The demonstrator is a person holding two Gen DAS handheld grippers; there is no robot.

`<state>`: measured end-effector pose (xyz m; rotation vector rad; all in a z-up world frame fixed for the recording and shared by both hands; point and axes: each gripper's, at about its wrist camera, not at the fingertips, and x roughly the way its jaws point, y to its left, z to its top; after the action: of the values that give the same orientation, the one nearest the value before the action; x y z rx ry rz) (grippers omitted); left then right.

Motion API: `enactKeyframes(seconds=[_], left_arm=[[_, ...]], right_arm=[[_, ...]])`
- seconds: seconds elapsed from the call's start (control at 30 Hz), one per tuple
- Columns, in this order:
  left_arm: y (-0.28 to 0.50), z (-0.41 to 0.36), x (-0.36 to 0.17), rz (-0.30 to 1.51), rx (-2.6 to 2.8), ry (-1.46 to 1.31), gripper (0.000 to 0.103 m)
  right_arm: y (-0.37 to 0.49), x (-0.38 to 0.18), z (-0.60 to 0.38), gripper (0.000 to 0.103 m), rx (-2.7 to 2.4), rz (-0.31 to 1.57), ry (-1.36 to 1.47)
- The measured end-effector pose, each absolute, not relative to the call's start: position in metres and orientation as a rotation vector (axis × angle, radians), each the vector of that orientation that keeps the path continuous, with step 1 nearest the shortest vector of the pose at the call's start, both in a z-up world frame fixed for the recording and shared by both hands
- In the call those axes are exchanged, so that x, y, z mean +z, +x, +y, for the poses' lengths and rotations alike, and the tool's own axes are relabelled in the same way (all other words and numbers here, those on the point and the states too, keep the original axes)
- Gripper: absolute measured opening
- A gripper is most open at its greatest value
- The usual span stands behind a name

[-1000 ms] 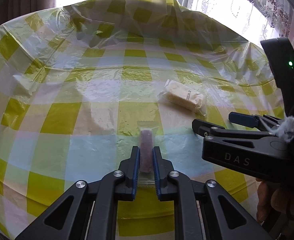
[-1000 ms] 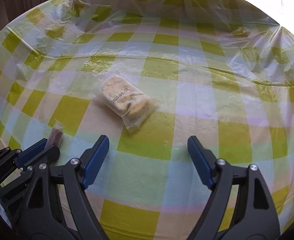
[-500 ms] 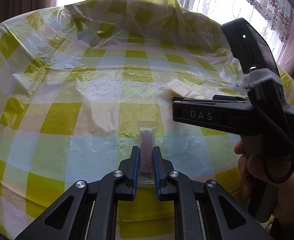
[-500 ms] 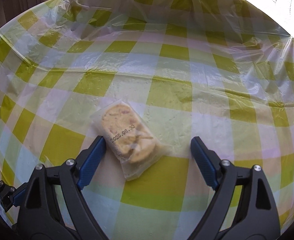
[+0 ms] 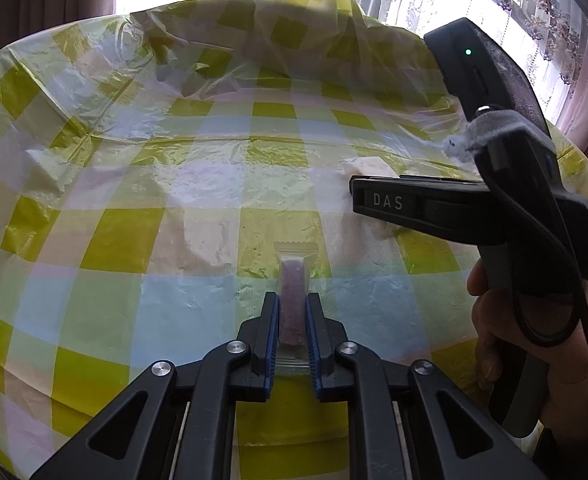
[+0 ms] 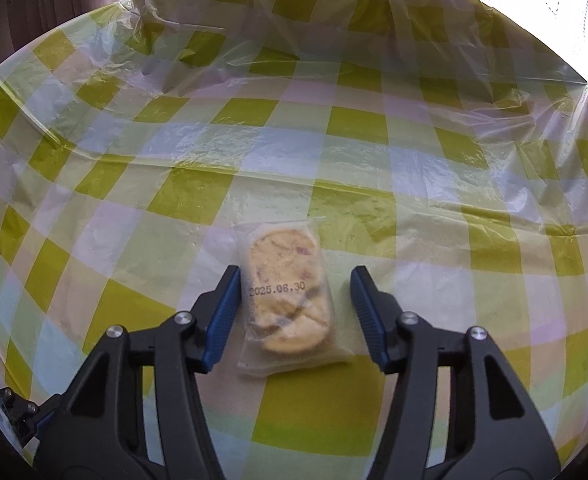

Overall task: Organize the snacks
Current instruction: 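Grasp the clear dated cookie bag with the right gripper while the left gripper holds the stick packet, then lift both packets and carry them over the white box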

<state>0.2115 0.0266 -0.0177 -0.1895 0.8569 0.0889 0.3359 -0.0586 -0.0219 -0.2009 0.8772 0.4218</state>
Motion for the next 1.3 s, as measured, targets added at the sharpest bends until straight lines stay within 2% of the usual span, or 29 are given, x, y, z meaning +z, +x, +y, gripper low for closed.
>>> enactKeyframes(seconds=[0.07, 0.1, 0.7, 1.3], left_arm=[[0.211, 0.026, -0.018, 0.857, 0.092, -0.187, 0.014], [0.211, 0.025, -0.017, 0.858, 0.095, -0.187, 0.014], [0.205, 0.023, -0.016, 0.866, 0.126, -0.199, 0.014], [0.169, -0.011, 0.015, 0.825, 0.083, -0.2, 0.013]], right_arm=[[0.334, -0.021, -0.06, 0.041, 0.418, 0.875, -0.196], [0.334, -0.021, -0.061, 0.04, 0.421, 0.877, -0.191], [0.283, -0.019, -0.1, 0.039, 0.381, 0.925, -0.177], [0.214, 0.001, -0.164, 0.039, 0.339, 0.928, -0.117]])
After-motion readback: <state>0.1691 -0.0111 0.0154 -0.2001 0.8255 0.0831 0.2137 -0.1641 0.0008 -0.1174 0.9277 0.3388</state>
